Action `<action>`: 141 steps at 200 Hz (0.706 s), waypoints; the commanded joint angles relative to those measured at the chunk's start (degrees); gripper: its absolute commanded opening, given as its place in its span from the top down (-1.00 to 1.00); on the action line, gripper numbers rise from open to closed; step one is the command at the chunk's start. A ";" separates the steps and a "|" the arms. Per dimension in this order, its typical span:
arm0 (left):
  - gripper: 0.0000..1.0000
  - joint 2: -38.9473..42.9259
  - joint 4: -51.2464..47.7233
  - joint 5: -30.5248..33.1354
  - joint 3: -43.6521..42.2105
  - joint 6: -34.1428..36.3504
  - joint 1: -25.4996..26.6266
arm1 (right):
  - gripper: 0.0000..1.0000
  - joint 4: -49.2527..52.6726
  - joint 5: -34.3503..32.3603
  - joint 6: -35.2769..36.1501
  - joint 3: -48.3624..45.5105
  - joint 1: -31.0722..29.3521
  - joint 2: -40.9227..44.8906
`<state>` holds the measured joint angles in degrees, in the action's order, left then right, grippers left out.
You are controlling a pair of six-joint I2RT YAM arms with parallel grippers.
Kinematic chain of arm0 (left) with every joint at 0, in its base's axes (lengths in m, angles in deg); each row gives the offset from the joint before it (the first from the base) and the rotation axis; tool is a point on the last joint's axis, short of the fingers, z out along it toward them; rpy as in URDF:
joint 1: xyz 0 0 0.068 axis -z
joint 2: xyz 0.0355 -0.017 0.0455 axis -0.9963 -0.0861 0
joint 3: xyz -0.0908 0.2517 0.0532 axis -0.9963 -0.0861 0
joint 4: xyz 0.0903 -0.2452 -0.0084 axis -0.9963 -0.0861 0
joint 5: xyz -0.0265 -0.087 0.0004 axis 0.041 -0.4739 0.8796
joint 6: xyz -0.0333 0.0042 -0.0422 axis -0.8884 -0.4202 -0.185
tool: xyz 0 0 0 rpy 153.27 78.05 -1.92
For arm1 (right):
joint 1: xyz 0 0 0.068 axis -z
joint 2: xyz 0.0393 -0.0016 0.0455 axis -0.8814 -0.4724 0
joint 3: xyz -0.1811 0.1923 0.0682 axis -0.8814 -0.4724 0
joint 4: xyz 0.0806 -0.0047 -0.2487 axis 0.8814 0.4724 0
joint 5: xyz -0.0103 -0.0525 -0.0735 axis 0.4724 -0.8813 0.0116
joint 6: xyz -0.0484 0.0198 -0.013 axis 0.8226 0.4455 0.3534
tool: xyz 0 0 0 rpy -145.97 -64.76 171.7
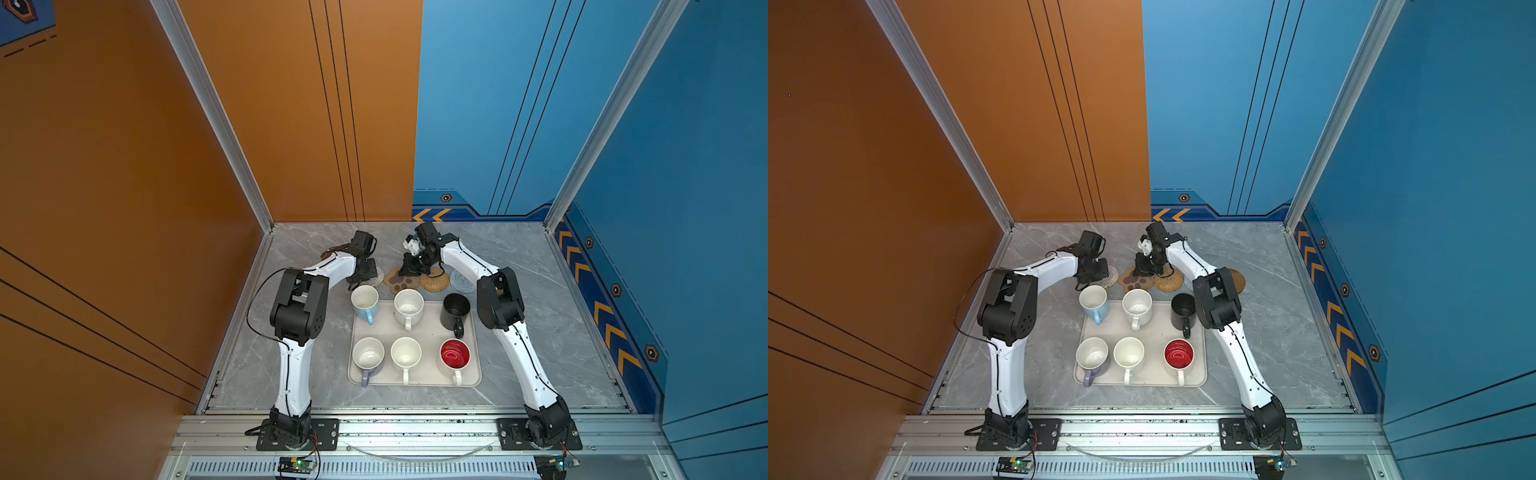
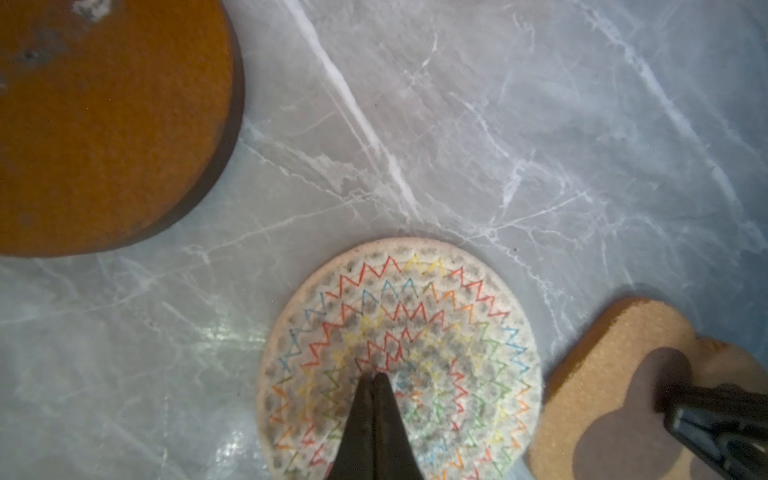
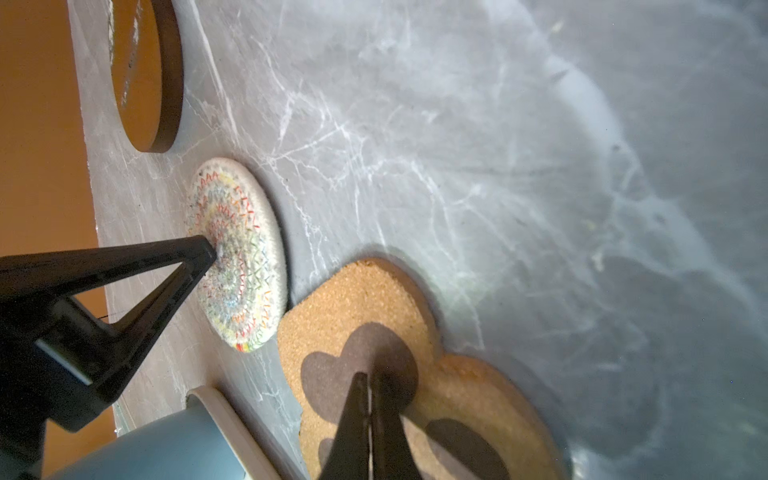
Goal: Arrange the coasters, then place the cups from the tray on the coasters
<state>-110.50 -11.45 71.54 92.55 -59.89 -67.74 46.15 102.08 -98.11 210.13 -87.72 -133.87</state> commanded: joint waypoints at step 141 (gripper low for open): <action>1.00 2.42 -1.83 -1.70 4.53 1.13 -0.54 | 1.00 -1.69 -1.05 -1.46 0.24 0.25 2.45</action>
<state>-109.56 -12.17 70.95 94.67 -59.82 -67.85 45.67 102.06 -98.78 210.13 -87.61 -133.87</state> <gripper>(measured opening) 0.045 0.047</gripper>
